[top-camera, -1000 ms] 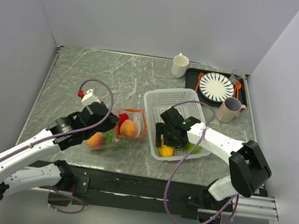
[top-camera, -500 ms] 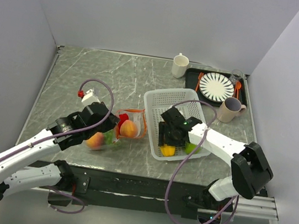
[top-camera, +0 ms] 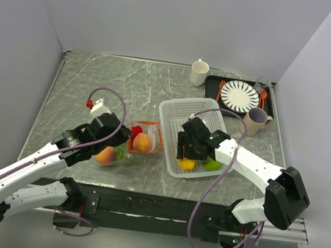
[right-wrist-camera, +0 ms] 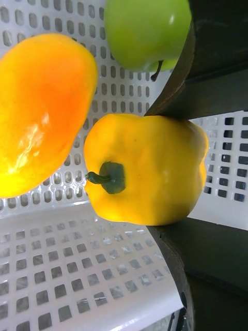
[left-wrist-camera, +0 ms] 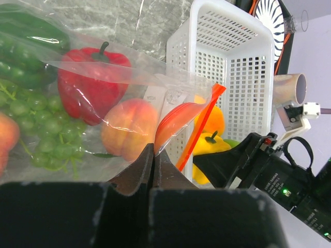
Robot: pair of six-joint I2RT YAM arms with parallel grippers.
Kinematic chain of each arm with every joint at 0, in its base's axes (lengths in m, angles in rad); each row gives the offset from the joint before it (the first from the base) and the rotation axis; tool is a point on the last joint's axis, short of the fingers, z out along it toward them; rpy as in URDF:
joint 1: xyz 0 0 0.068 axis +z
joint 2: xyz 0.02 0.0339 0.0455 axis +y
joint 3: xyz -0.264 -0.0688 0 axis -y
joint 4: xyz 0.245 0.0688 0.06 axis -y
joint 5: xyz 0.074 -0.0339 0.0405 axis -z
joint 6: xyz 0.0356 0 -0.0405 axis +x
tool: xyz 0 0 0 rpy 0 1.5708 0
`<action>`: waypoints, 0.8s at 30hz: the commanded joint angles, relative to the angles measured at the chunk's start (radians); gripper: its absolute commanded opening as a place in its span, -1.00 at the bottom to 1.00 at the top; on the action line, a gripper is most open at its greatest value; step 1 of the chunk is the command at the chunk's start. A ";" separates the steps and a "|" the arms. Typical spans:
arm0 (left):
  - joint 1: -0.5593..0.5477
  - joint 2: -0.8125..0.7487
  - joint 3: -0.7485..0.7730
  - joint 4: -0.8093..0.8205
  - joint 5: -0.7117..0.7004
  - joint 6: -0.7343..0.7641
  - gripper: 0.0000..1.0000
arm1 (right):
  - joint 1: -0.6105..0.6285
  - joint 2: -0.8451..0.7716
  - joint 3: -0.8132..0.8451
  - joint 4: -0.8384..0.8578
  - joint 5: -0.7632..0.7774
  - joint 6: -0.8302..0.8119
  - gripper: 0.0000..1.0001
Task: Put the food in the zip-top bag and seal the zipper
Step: Pick up the fake vegetable from the bin, then place the fake vegetable in the zipper food storage bag.
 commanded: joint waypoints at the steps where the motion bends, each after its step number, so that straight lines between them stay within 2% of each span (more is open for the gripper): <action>1: 0.004 0.005 0.036 -0.003 -0.006 0.015 -0.99 | -0.008 -0.062 0.058 -0.020 0.038 0.001 -0.31; 24: 0.004 0.051 0.065 0.005 0.009 0.035 -0.99 | -0.022 -0.139 0.118 -0.024 0.079 0.035 -0.32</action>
